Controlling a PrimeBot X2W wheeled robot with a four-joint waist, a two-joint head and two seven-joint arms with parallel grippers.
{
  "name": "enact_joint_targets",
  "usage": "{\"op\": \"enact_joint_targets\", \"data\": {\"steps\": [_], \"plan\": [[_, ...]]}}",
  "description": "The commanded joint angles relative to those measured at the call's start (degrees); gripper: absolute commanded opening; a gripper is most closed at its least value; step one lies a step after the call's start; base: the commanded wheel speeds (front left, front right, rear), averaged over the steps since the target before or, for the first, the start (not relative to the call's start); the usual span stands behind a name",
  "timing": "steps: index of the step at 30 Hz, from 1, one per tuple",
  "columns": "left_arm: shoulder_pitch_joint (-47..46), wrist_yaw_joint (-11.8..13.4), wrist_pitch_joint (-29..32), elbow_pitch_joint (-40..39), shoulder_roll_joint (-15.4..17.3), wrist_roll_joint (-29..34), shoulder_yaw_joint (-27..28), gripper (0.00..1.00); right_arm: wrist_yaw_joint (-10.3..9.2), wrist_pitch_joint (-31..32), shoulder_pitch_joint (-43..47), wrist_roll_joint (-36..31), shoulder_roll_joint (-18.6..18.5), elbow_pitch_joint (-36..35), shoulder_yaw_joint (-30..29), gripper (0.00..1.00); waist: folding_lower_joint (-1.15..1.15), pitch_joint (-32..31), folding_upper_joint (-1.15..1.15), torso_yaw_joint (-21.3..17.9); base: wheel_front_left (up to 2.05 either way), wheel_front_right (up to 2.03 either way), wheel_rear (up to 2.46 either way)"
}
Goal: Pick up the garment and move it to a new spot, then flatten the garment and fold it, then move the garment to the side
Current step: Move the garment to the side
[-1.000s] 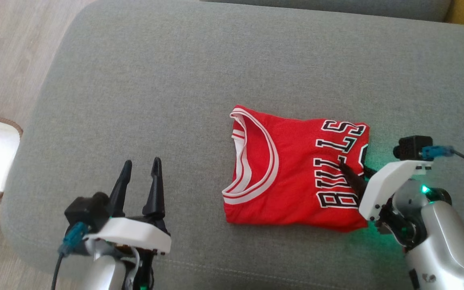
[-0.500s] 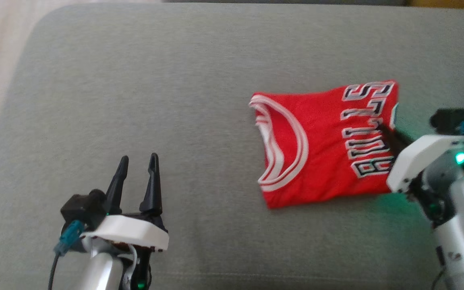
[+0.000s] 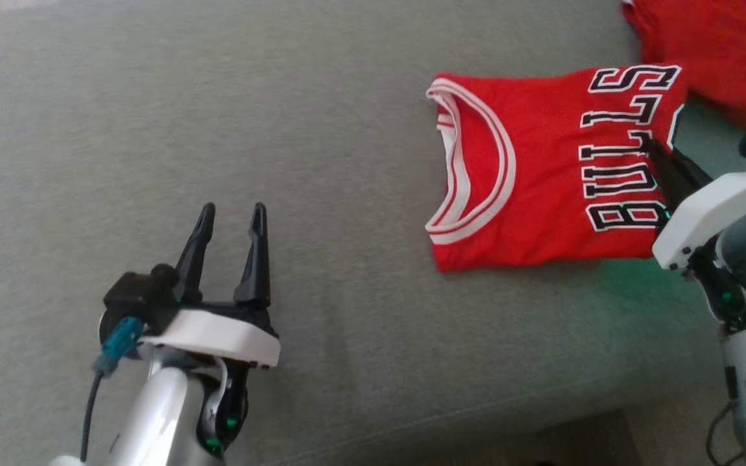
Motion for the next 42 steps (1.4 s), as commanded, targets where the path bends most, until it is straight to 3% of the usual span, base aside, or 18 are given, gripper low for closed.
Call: {"op": "enact_joint_targets", "data": {"steps": [1, 7, 18, 31, 42], "plan": [[-2.11, -0.34, -0.7, -1.6, 0.1, 0.56, 1.51, 1.0, 0.37, -0.39, -2.29, -0.54, -0.17, -2.39, 0.43, 0.0, -0.01, 2.88, 0.0, -3.68, 0.0, 0.0, 0.0], [-2.76, -0.66, -0.7, -0.9, 0.12, 0.96, 1.16, 1.0, 0.37, -0.94, -2.96, -0.94, 0.09, -2.06, 0.36, 0.0, -0.01, 2.97, 0.0, -4.02, 0.0, 0.0, 0.0], [-1.91, -0.43, -0.7, -0.79, 0.07, 0.5, 1.49, 1.0, 0.37, -0.66, -7.6, -3.3, -2.25, -1.64, -0.86, 0.0, -0.01, 1.24, 0.0, 0.95, 0.0, 0.0, 0.0], [-2.0, -0.11, -0.7, -1.57, -0.05, -0.37, 0.53, 1.0, 0.37, 2.32, -20.14, -12.95, -11.14, 5.49, -8.41, 0.0, -0.01, 2.59, 0.0, 5.81, 0.0, 0.0, 0.0], [-2.77, 0.01, -0.7, -1.91, -0.06, -0.4, -0.71, 1.0, 0.37, 5.38, -26.19, -21.18, -19.83, 9.97, -7.25, 0.0, -0.01, 4.75, 0.0, 8.03, 0.0, 0.0, 0.0]]}}
